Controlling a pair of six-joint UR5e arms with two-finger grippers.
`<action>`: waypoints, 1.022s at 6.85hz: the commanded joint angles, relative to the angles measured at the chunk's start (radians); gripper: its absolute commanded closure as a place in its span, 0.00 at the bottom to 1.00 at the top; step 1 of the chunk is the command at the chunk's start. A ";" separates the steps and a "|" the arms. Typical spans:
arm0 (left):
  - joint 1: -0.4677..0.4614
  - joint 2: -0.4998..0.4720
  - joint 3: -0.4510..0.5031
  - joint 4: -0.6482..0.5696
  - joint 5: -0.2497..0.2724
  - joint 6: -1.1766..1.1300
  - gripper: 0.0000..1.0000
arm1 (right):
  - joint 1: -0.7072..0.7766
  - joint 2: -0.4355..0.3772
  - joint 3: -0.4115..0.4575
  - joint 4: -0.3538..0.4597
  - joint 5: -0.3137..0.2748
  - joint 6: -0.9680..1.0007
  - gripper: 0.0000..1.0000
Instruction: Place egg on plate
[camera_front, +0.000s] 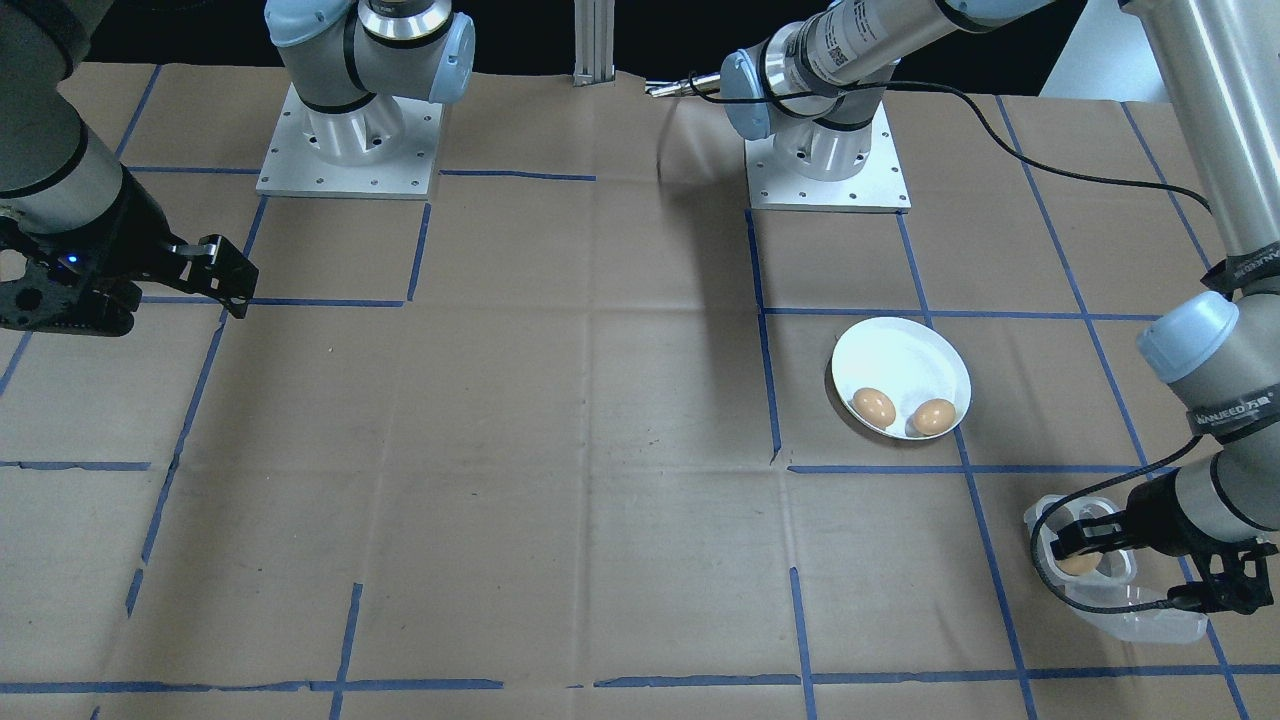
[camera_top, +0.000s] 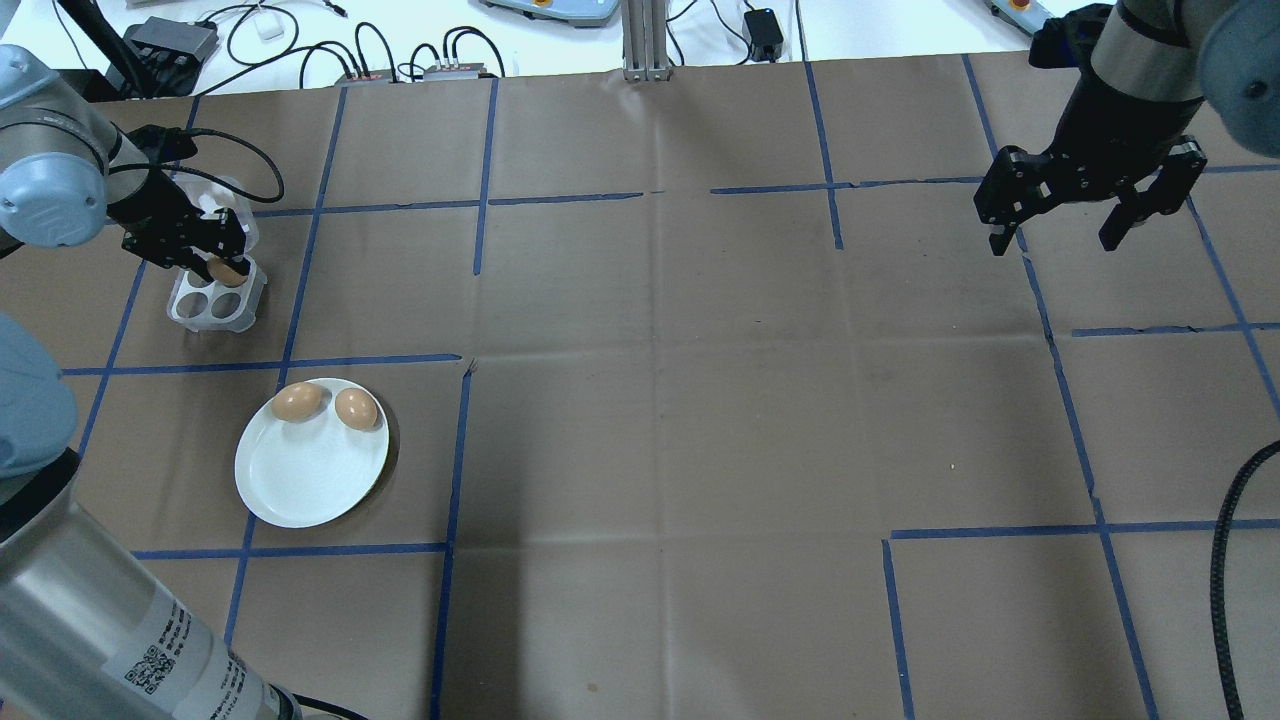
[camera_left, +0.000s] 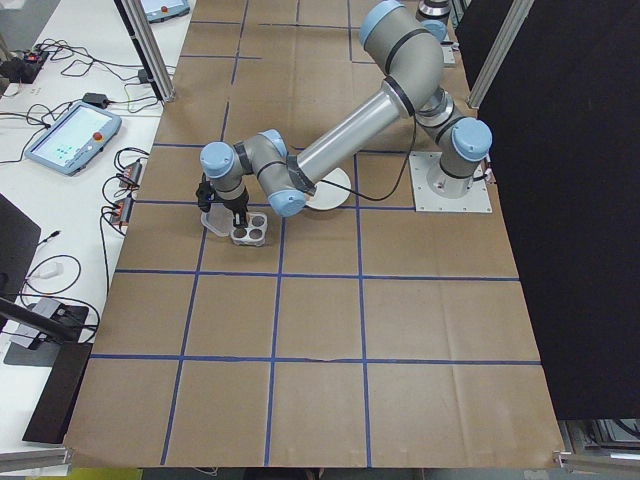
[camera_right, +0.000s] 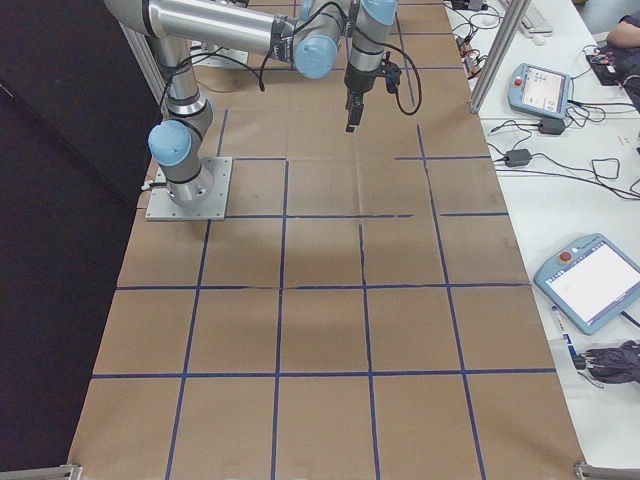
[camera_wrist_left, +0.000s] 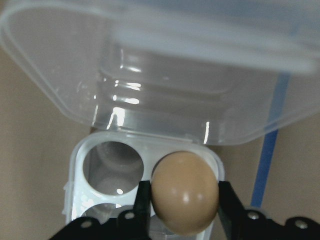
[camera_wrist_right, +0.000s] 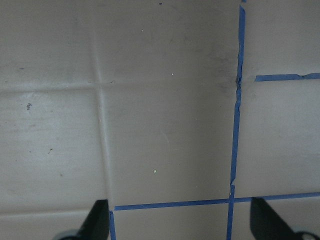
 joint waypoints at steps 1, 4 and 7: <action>0.001 0.038 -0.001 -0.017 -0.004 0.001 0.87 | 0.000 0.000 0.000 0.000 -0.002 0.000 0.00; -0.005 0.198 -0.128 -0.273 -0.014 -0.022 0.90 | 0.000 0.000 0.000 0.000 0.000 0.000 0.00; -0.006 0.315 -0.297 -0.588 -0.016 -0.112 0.90 | 0.000 0.000 0.000 0.000 0.000 0.000 0.00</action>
